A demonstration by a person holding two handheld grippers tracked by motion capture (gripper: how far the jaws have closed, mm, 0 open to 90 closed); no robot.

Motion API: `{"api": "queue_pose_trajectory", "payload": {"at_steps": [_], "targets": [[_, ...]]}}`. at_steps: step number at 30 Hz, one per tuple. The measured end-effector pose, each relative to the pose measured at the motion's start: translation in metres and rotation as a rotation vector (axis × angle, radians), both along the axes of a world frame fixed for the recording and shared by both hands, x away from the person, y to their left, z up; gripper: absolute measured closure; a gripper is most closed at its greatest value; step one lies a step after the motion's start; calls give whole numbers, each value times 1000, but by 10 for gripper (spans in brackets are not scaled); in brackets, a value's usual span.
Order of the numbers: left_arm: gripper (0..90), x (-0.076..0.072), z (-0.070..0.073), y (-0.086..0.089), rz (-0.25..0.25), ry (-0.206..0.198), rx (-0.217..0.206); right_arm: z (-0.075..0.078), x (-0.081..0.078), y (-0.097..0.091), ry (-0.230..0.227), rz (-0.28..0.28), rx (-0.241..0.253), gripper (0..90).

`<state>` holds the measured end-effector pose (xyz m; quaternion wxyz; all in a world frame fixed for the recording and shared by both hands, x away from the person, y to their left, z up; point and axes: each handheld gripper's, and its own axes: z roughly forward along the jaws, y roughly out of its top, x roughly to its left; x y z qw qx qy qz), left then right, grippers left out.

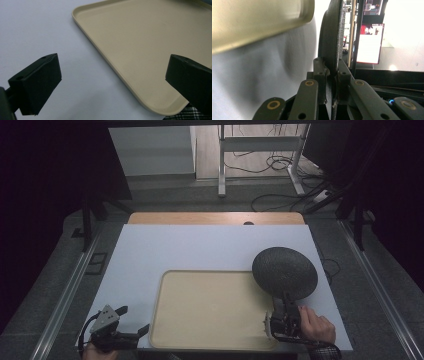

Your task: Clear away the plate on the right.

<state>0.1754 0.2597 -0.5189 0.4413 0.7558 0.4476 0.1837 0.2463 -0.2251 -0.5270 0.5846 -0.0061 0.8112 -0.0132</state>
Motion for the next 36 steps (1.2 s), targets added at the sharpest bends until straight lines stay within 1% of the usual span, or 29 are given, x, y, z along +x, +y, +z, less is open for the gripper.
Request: {"api": "queue_pose_trajectory", "payload": {"at_steps": [1, 6, 7, 8, 9, 14, 15, 16, 17, 19, 20, 21, 22, 23, 25, 26, 27, 28, 29, 30, 32, 33, 34, 36], "targets": [[0, 0, 0, 0, 0, 1, 0, 1, -2, 3, -2, 14, -1, 824], [0, 0, 0, 0, 3, 0, -3, 3, -6, 11, -11, 36, 1, 822], [0, 0, 0, 0, 3, 0, -1, 4, -7, 15, -15, 50, 3, 821], [0, 0, 0, 0, 4, 0, -1, 3, -8, 16, -53, 69, 14, 821], [0, 0, 0, 0, 4, 0, -1, 5, -9, 19, -17, 63, 5, 821], [0, 0, 0, 0, 4, 1, -1, 6, -12, 27, -19, 89, 7, 819], [0, 0, 0, 0, 4, 1, -1, 7, -14, 31, -23, 104, 8, 818], [0, 0, 0, 0, 5, 3, -1, 7, -15, 34, -24, 106, 13, 818], [0, 0, 0, 0, 5, 3, -1, 7, -15, 34, -24, 106, 13, 818], [0, 0, 0, 0, 6, 1, -1, 8, -18, 39, -23, 123, 7, 818], [0, 0, 0, 0, 7, 1, -1, 8, -19, 41, -32, 122, 5, 818], [0, 0, 0, 0, 7, 1, 0, 9, -22, 46, -16, 125, 4, 818], [0, 0, 0, 0, 6, 1, -1, 9, -22, 46, -16, 125, 4, 818], [0, 0, 0, 0, 7, 1, 0, 8, -21, 51, -30, 160, 19, 817], [0, 0, 0, 1, 7, 0, -1, 8, -22, 53, -32, 168, 19, 818], [0, 0, 0, 1, 7, 0, -1, 10, -26, 56, -20, 154, 6, 818], [0, 0, 0, 1, 7, 0, -1, 8, -24, 58, -33, 184, 17, 817], [0, 0, 0, 1, 8, 0, -1, 10, -27, 61, -23, 172, 2, 817], [0, 0, 0, 1, 8, -1, -1, 9, -27, 62, -37, 190, 11, 817], [0, 0, 0, 1, 8, -1, -1, 9, -28, 65, -39, 198, 10, 817], [0, 0, 0, 1, 7, 0, -1, 8, -31, 71, -35, 220, 8, 817], [0, 0, 0, 1, 8, 0, -1, 8, -31, 71, -35, 220, 8, 817], [0, 0, 0, 1, 8, -1, -1, 8, -32, 76, -33, 235, 10, 815], [0, 0, 0, 1, 8, 0, -2, 7, -33, 78, -31, 244, 7, 815]]}}
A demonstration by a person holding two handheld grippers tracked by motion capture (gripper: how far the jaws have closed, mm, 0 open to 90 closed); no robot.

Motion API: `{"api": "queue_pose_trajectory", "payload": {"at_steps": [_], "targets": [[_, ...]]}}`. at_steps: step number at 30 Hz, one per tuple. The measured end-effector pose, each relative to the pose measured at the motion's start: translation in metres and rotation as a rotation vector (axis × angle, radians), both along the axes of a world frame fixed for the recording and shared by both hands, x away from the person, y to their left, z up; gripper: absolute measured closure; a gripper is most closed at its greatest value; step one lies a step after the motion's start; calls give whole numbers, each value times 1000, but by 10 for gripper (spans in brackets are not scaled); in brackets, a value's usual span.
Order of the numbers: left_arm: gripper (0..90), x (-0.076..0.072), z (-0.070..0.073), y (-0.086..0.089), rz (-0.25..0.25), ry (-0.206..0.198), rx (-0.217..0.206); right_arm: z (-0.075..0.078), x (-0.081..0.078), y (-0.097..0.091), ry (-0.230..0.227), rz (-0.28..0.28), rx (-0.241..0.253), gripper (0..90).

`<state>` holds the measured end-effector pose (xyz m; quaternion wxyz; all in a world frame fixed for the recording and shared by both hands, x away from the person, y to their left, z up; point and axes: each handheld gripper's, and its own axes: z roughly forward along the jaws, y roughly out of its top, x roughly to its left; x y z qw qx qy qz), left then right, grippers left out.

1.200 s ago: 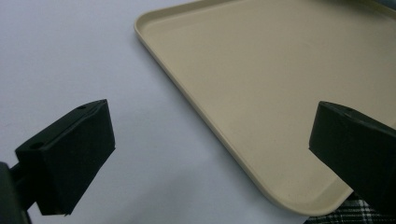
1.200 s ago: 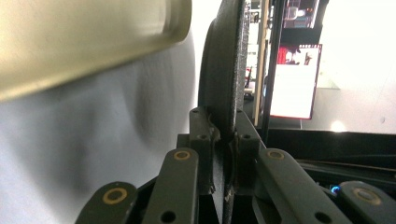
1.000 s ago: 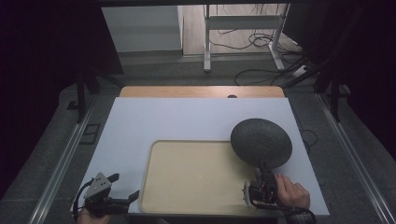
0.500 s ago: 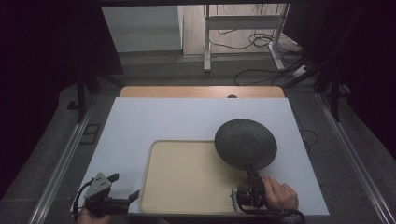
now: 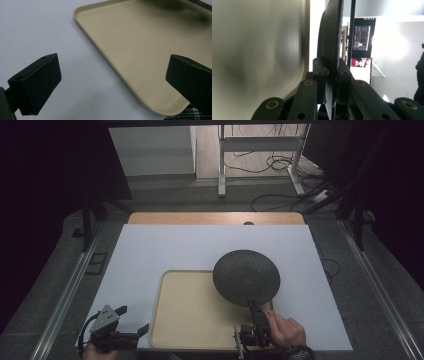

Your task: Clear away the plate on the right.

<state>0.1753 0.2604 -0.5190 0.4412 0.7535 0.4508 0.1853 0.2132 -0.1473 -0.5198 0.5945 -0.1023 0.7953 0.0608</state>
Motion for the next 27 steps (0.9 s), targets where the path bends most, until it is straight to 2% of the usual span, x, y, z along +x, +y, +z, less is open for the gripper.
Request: {"api": "queue_pose_trajectory", "payload": {"at_steps": [3, 4, 8, 14, 27], "targets": [[0, 0, 0, 0, 0, 0, 0, -2, -4, 7, 1, 22, -7, 813], [0, 0, 0, 0, -1, -1, 1, -4, -5, 11, -1, 48, 2, 813], [0, 0, 0, 0, -1, -1, 1, -7, -10, 20, 5, 76, 10, 813], [0, 0, 0, 0, -2, -4, 2, -11, -16, 33, 9, 130, 0, 813], [0, -1, 0, 0, -5, -6, 5, -23, -25, 51, 56, 189, -14, 813]]}}
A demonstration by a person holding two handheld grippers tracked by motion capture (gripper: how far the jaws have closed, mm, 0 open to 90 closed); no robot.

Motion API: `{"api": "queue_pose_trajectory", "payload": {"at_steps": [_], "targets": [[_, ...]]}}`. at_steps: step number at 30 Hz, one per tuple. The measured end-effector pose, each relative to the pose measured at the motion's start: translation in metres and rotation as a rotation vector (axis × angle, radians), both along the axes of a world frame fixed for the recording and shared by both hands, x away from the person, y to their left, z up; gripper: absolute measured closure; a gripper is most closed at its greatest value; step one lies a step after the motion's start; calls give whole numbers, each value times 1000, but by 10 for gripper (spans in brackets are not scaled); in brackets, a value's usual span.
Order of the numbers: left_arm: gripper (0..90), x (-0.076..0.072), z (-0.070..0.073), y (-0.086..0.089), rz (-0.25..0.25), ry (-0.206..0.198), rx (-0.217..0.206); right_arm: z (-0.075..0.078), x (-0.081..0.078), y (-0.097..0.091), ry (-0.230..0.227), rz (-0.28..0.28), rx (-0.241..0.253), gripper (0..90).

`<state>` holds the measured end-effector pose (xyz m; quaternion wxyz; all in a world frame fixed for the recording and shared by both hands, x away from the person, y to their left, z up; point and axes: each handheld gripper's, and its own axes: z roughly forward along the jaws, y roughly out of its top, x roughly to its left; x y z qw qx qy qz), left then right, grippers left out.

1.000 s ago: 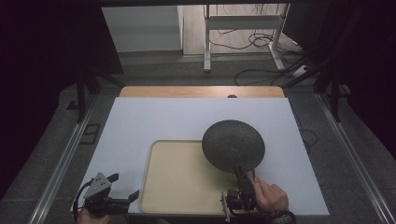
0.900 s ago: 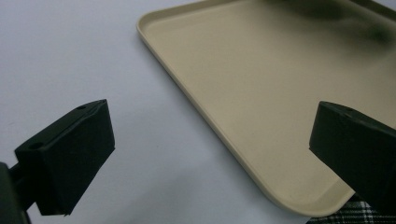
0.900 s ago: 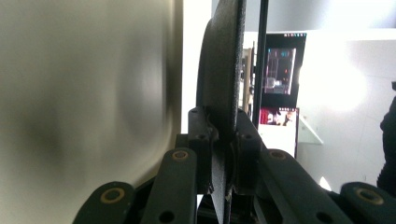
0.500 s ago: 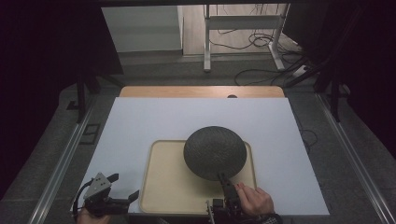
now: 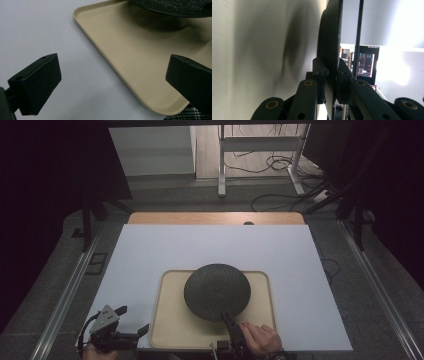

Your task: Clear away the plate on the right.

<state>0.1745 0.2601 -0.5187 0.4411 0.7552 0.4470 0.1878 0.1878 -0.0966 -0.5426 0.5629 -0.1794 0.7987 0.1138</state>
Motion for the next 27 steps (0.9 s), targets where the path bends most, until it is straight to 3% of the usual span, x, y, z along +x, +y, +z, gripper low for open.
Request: {"api": "queue_pose_trajectory", "payload": {"at_steps": [13, 27], "targets": [[0, 0, 0, 0, -1, 0, -2, -10, 0, 5, 33, 15, -29, 808], [0, 0, 0, 0, -2, 3, -1, -18, 1, 6, 112, -6, -56, 852]]}}
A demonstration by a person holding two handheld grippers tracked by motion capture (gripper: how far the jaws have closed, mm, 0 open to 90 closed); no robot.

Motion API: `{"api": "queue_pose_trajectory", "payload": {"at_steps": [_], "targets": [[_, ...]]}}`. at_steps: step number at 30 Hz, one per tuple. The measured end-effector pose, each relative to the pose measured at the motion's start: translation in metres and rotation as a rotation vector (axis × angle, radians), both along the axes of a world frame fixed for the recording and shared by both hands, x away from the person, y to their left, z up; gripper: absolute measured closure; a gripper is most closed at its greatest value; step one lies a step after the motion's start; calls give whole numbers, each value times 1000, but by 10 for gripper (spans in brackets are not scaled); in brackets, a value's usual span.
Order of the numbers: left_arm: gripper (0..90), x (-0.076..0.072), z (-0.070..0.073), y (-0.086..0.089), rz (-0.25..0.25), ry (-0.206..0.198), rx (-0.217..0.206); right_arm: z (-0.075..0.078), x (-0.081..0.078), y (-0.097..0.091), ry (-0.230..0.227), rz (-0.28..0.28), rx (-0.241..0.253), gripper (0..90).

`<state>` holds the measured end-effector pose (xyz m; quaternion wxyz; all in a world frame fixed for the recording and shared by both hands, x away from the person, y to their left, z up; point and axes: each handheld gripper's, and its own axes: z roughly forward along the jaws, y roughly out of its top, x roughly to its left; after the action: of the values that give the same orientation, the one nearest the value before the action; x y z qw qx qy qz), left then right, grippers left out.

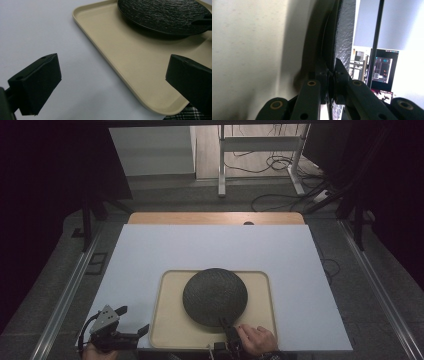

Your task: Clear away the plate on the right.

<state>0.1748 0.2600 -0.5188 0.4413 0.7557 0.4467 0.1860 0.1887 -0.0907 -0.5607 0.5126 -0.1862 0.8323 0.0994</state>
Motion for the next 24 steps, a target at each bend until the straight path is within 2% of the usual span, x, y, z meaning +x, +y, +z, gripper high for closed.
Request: {"api": "queue_pose_trajectory", "payload": {"at_steps": [3, 4, 7, 8, 10, 20, 24], "targets": [[0, 0, 0, 0, 0, 0, 0, -3, 0, 0, 7, 0, -2, 842], [0, 0, 0, 0, 0, 1, 0, -2, -1, 0, 15, -14, -23, 838], [0, 0, 0, 0, 0, 2, 0, -6, 0, 0, 14, 0, -8, 829], [0, 0, 0, 0, 0, 2, 0, -5, 1, 0, 30, -6, 1, 814], [0, 0, 0, 0, 0, 2, -1, -5, 1, 1, 31, -13, -8, 806], [0, 0, 0, 0, -1, 3, 2, -2, 1, -1, 18, -19, 17, 689], [0, 0, 0, 0, -1, 3, 3, -1, 0, -2, 17, -20, 17, 669]]}}
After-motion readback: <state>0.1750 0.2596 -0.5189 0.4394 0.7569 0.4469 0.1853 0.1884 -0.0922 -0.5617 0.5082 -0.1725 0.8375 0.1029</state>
